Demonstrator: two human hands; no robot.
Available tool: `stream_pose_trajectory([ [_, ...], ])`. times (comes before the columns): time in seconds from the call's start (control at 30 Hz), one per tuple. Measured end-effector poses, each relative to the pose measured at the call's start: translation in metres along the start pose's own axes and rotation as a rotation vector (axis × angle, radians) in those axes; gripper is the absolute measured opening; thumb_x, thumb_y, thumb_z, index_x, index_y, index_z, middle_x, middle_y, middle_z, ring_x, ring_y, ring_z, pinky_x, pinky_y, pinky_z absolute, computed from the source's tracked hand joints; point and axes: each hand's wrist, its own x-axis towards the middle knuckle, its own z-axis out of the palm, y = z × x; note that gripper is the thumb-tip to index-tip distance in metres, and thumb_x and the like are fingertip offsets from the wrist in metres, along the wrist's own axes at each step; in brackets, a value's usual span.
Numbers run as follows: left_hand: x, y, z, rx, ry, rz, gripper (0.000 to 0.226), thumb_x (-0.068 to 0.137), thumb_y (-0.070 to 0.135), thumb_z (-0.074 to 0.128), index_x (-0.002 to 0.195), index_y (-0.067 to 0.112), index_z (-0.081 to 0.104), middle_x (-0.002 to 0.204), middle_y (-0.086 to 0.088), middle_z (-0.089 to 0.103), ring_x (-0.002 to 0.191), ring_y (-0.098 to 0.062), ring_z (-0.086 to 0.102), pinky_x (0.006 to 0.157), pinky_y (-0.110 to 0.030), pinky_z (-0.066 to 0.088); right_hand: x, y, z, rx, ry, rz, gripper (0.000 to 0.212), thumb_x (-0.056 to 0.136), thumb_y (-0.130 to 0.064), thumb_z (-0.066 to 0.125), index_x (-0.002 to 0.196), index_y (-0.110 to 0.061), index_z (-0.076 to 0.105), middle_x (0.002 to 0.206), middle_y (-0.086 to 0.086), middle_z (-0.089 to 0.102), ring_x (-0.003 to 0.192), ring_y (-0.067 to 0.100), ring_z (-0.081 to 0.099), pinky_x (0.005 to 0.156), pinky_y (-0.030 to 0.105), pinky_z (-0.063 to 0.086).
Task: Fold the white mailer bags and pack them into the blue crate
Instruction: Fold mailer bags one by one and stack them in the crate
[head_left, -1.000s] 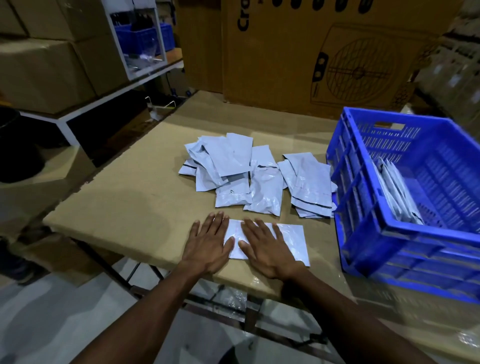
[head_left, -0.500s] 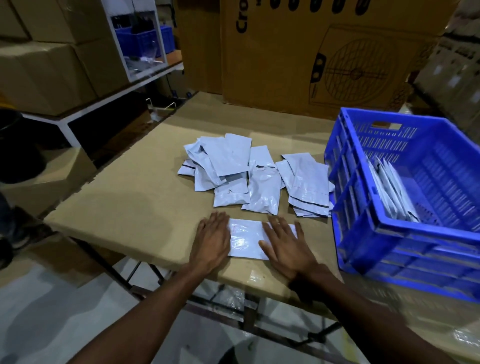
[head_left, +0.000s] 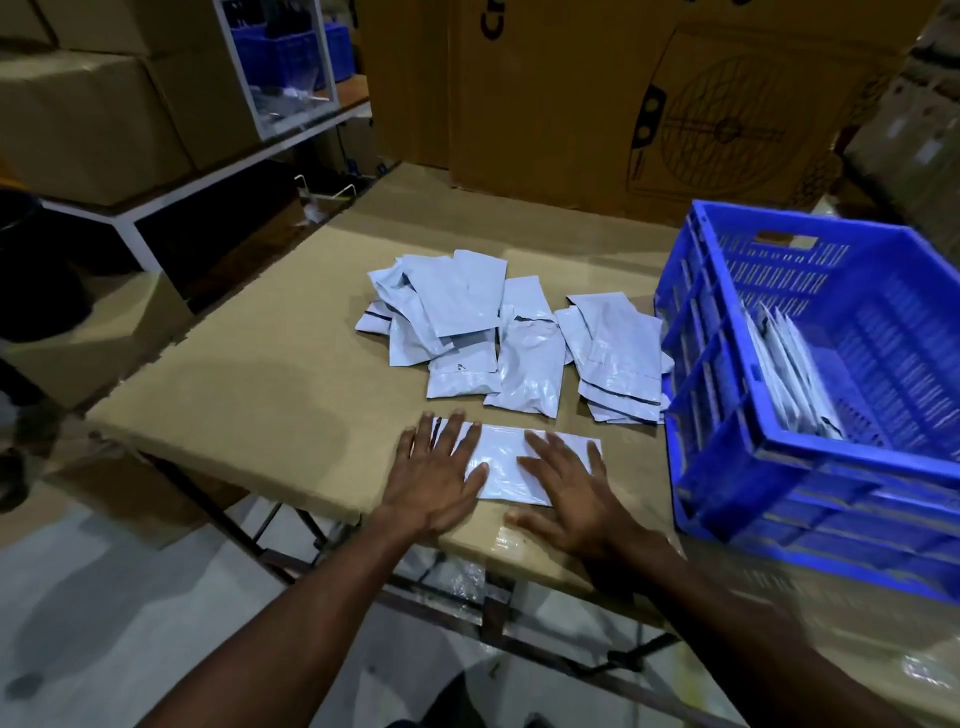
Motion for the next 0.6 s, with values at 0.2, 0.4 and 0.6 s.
stream_pose_trajectory([
  [0.2, 0.001, -0.008, -0.005, -0.037, -0.027, 0.046, 0.088, 0.081, 0.072, -0.009, 0.161, 0.036, -0.002, 0.168, 0.008, -0.015, 0.154, -0.028, -0.015, 0.122, -0.052, -0.003, 0.004, -0.004, 0.002, -0.087, 0.298, -0.178, 0.035, 0.099, -0.042, 0.041, 0.098, -0.022, 0.069, 0.136, 0.001, 0.062, 0.132, 0.023, 0.053, 0.109, 0.058, 0.035],
  [0.4, -0.012, -0.022, -0.004, -0.155, 0.183, 0.214, 0.071, 0.092, 0.062, 0.046, 0.157, 0.038, 0.028, 0.168, 0.005, 0.014, 0.155, -0.025, 0.012, 0.112, -0.07, 0.02, 0.009, -0.003, -0.013, -0.101, 0.288, -0.16, 0.031, 0.098, -0.035, 0.04, 0.098, -0.02, 0.066, 0.134, 0.003, 0.063, 0.129, 0.025, 0.055, 0.104, 0.058, 0.043],
  [0.6, -0.004, -0.031, -0.006, -0.184, 0.186, 0.141, 0.061, 0.093, 0.014, 0.062, 0.149, 0.035, 0.048, 0.162, -0.001, 0.035, 0.152, -0.026, 0.026, 0.114, -0.066, 0.022, -0.005, -0.015, -0.03, -0.161, 0.318, -0.422, 0.019, 0.097, -0.03, 0.054, 0.112, -0.025, 0.065, 0.144, -0.007, 0.055, 0.144, 0.027, 0.037, 0.113, 0.059, 0.029],
])
